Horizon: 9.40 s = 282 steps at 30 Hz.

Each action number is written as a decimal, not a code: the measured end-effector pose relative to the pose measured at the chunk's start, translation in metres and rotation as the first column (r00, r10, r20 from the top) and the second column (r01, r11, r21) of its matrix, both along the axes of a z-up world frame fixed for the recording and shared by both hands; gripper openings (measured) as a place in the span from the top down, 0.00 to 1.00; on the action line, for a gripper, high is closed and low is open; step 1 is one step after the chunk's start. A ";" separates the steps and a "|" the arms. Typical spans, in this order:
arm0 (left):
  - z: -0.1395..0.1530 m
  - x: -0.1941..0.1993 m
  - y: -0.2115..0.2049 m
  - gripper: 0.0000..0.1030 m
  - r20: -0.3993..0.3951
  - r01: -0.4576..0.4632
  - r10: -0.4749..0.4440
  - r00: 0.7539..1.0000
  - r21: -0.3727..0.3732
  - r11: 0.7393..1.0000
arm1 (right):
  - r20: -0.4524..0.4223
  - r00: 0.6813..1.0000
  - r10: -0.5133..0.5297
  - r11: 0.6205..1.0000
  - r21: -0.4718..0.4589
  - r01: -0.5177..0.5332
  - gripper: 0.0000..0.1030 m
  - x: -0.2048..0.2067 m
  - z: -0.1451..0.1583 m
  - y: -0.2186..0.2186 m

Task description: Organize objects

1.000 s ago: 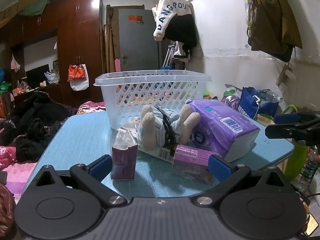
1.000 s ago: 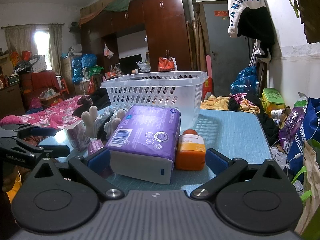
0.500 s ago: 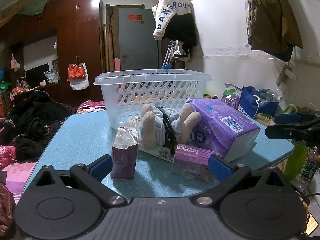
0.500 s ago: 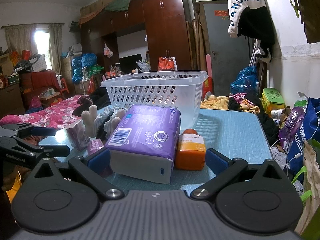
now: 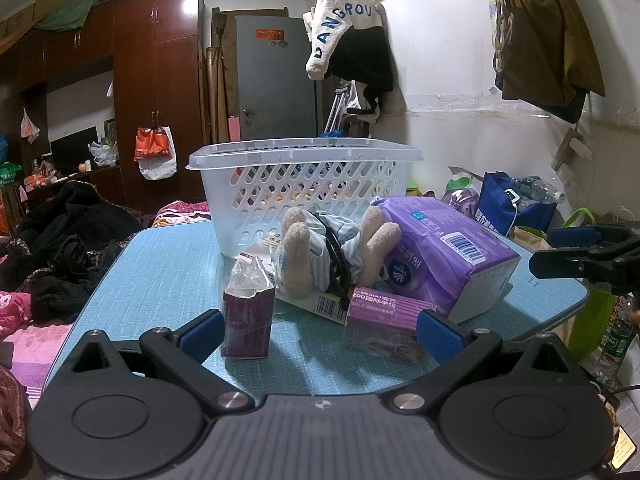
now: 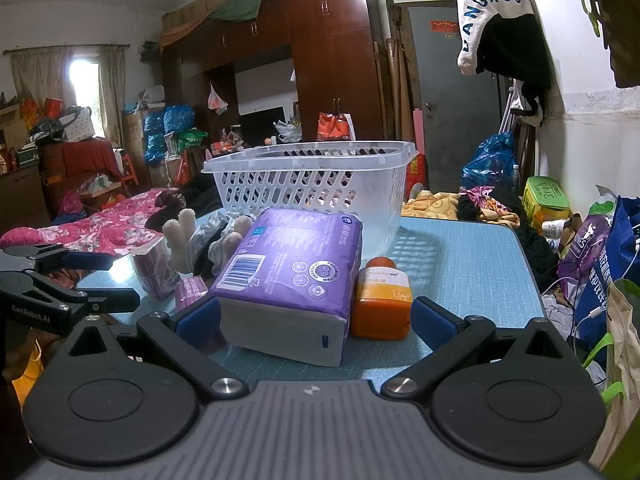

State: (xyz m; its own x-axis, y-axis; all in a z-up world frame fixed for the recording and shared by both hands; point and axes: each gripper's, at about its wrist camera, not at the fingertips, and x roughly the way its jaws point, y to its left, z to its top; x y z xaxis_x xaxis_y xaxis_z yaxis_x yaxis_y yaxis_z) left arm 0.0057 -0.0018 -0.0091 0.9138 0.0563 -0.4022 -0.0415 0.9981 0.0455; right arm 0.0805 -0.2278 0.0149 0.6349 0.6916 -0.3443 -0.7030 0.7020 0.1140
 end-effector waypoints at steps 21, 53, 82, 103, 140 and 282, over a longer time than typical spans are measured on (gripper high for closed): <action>0.002 -0.012 0.028 0.00 0.211 -0.120 0.097 0.973 0.096 0.988 | 0.196 0.968 0.159 0.975 0.120 -0.185 0.00 -0.044 -0.024 0.030; -0.039 0.016 0.040 0.24 0.129 -0.060 0.050 0.990 0.074 0.995 | 0.223 0.968 0.112 0.994 -0.022 -0.110 0.46 -0.048 -0.052 0.081; 0.084 0.075 0.047 0.61 0.286 0.000 -0.004 0.958 0.013 1.000 | 0.278 0.960 -0.007 0.995 0.099 -0.022 0.54 0.050 0.094 0.065; 0.083 0.248 0.070 0.61 -0.070 -0.064 0.061 0.996 -0.039 0.997 | -0.025 0.994 -0.102 0.991 -0.085 0.099 0.54 0.173 0.068 0.129; -0.002 0.041 0.058 0.10 0.260 0.001 0.003 0.965 -0.018 1.000 | 0.199 0.980 0.022 0.996 0.078 -0.038 0.50 -0.004 -0.007 0.103; -0.062 0.047 -0.028 0.51 0.181 0.438 -0.436 0.881 0.034 0.898 | 0.082 0.967 0.240 0.967 0.064 -0.245 0.56 0.025 -0.045 -0.018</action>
